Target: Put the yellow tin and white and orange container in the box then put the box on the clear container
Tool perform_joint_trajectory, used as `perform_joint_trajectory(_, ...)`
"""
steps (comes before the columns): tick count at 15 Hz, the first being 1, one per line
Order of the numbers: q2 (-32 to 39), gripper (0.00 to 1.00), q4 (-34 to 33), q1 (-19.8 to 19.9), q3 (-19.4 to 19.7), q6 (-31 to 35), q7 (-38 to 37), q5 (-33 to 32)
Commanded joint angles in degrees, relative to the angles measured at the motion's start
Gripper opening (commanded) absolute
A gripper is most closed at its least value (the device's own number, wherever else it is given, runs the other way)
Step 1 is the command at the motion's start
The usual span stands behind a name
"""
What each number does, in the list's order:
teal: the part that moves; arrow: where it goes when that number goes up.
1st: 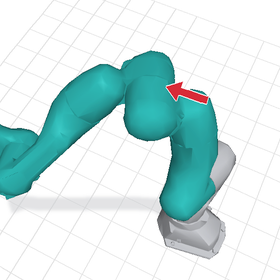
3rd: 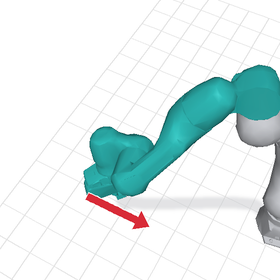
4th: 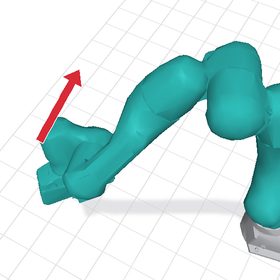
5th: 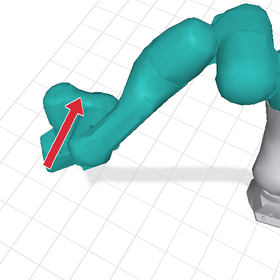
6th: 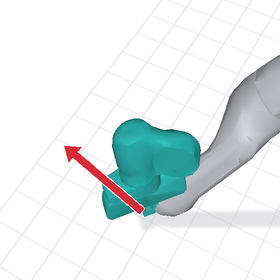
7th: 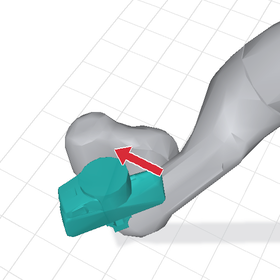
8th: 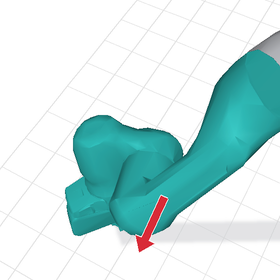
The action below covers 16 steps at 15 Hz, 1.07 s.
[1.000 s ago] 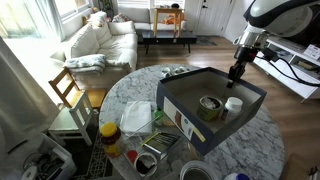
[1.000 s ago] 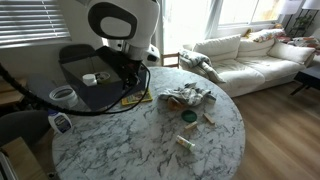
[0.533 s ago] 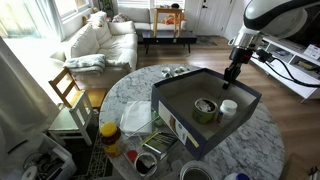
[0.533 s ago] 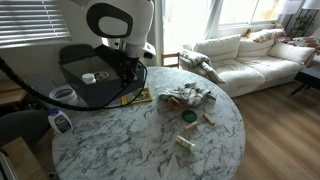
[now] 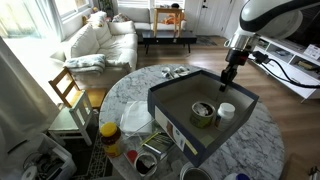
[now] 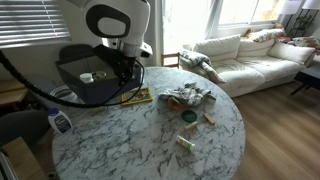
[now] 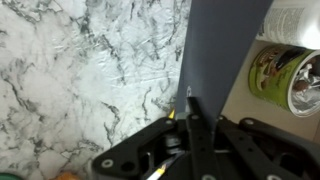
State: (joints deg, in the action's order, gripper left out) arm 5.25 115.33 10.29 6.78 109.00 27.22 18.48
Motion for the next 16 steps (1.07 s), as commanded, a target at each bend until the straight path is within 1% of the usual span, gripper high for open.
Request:
perform_joint_trajectory(1, -0.6, 0.01, -0.2, -1.5, -1.1, -0.2, -1.8, 0.5)
perform_joint_trajectory(7, -0.1, 0.01, -0.2, -3.4, -2.8, 0.9, -4.0, 1.1)
perform_joint_trajectory(16, 2.2, 0.01, -0.1, -5.2, -4.8, 5.5, -6.3, 1.7)
